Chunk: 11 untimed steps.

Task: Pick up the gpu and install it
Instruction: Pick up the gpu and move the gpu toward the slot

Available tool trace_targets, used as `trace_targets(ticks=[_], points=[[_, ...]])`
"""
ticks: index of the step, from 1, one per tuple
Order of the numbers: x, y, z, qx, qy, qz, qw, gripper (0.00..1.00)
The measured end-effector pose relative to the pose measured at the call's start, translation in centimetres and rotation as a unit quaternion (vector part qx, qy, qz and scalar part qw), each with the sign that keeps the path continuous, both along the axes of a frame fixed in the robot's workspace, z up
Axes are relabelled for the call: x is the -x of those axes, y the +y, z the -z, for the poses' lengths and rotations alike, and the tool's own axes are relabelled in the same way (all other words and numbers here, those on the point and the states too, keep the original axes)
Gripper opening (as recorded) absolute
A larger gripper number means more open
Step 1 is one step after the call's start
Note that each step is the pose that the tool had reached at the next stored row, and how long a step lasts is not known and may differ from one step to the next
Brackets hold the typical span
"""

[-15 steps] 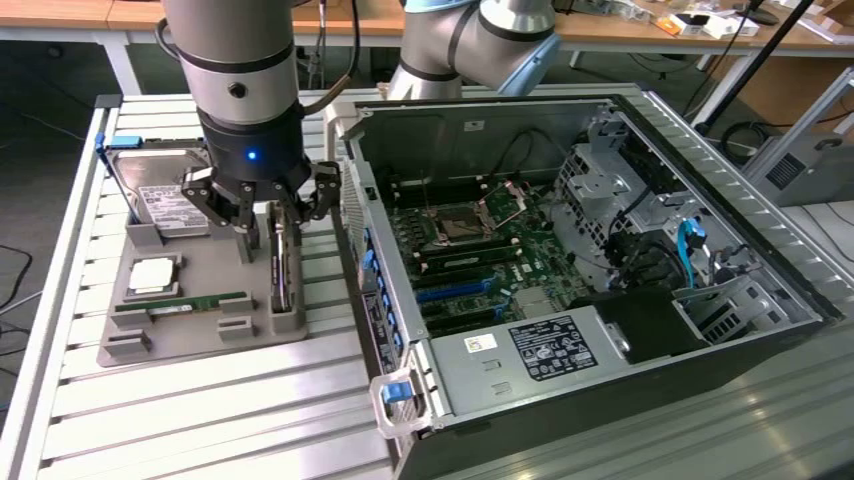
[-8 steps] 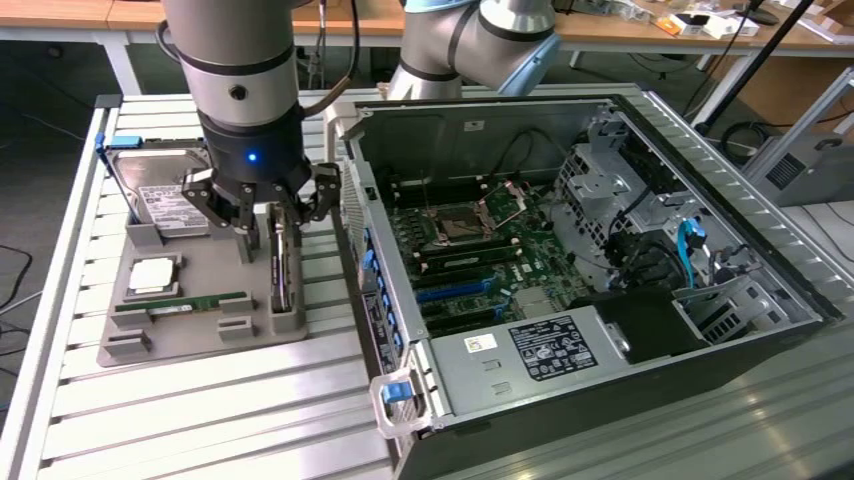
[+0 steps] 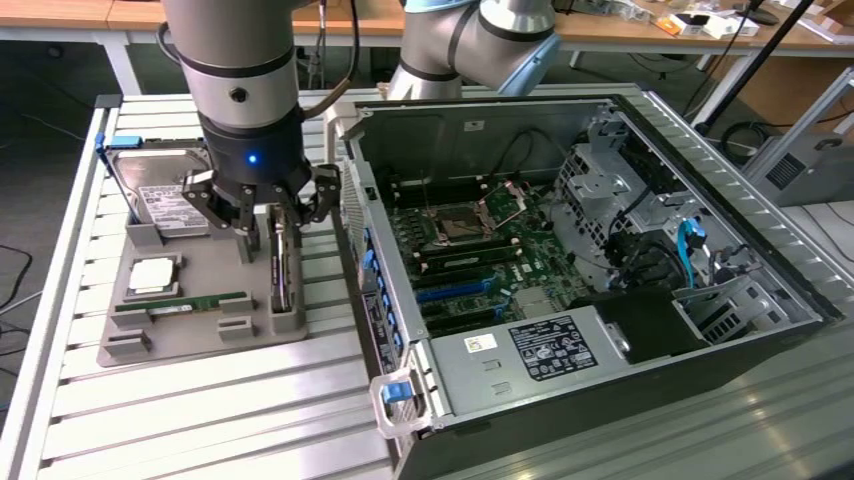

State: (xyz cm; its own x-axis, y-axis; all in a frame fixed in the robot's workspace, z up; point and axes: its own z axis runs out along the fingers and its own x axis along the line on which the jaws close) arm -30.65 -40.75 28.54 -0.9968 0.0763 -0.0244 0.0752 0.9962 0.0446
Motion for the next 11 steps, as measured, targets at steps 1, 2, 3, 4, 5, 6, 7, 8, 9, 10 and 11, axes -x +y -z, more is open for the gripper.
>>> trace_targets(ticks=[1,2,3,4,5,6,7,8,9,10,11], points=[[0.0,0.0,0.02,0.0,0.0,0.0,1.0,0.48],[0.0,0.0,0.03,0.0,0.0,0.0,1.0,0.48],[0.0,0.0,0.05,0.0,0.0,0.0,1.0,0.48],[0.0,0.0,0.07,0.0,0.0,0.0,1.0,0.48],[0.0,-0.01,0.09,0.0,0.0,0.0,1.0,0.48],[0.0,-0.01,0.11,0.0,0.0,0.0,1.0,0.48],[0.0,-0.01,0.13,0.0,0.0,0.0,1.0,0.48],[0.0,-0.01,0.17,0.0,0.0,0.0,1.0,0.48],[0.0,-0.01,0.2,0.0,0.0,0.0,1.0,0.48],[0.0,-0.01,0.24,0.0,0.0,0.0,1.0,0.48],[0.0,-0.01,0.27,0.0,0.0,0.0,1.0,0.48]])
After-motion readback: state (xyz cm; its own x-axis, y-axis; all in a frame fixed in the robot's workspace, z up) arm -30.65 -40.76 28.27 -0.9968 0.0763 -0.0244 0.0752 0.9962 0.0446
